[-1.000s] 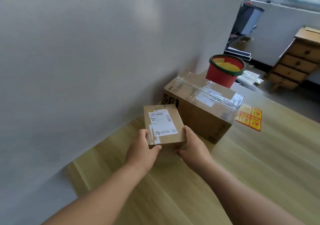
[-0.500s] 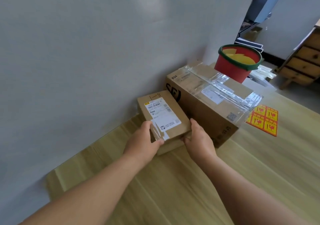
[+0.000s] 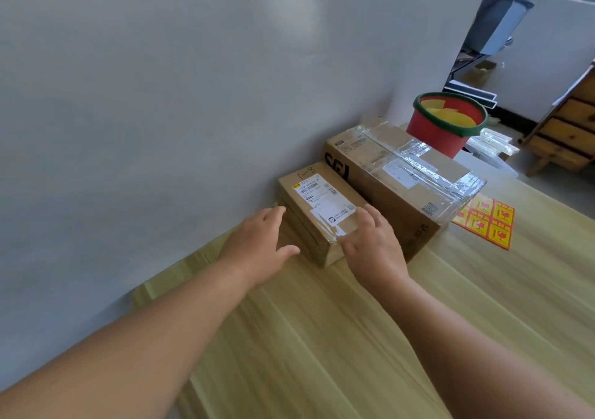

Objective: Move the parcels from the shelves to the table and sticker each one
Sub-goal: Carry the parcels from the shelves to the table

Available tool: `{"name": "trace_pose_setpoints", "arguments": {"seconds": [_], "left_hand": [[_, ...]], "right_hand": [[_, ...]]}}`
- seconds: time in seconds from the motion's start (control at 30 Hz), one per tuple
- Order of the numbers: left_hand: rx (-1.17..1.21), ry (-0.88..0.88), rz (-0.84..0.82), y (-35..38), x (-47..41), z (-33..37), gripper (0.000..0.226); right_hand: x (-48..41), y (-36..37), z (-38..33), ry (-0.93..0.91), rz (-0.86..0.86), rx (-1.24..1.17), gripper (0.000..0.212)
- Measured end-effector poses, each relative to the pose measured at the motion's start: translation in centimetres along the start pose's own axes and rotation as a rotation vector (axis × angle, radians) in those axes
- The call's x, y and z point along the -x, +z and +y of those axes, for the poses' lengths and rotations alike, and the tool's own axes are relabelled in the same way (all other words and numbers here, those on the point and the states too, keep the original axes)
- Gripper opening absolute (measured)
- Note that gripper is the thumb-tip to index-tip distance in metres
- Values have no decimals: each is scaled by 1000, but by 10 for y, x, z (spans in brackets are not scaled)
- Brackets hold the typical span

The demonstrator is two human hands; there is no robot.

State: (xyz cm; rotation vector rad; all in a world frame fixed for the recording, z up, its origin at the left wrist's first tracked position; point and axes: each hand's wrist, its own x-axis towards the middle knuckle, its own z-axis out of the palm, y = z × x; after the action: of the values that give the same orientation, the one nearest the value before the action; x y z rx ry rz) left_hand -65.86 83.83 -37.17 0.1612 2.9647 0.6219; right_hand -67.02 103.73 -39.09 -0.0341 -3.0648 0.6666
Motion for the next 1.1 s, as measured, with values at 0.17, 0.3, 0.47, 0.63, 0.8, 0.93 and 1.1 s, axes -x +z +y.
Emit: {"name": "trace_pose_setpoints", "arguments": {"seconds": [0.17, 0.3, 0.47, 0.63, 0.8, 0.93, 1.1], "left_hand": [[-239, 52, 100, -54, 54, -26, 76], [-289, 30, 139, -96, 107, -49, 77], [-324, -56, 227, -156, 202, -90, 80], [-320, -124, 300, -209, 309, -130, 80], [-347, -166, 414, -253, 409, -169, 80], [-366, -227, 507, -282, 484, -195, 80], [-401, -313, 584, -313, 566, -230, 81]], "right_hand": [[38, -17, -55, -172, -56, 157, 67], [70, -32, -106, -306, -55, 214, 69], [130, -48, -188, -454, -33, 225, 68], [201, -57, -275, -616, 11, 234, 66], [275, -54, -357, -730, 62, 220, 65], [328, -53, -416, -831, 100, 208, 63], [385, -49, -485, -943, 127, 136, 62]]}}
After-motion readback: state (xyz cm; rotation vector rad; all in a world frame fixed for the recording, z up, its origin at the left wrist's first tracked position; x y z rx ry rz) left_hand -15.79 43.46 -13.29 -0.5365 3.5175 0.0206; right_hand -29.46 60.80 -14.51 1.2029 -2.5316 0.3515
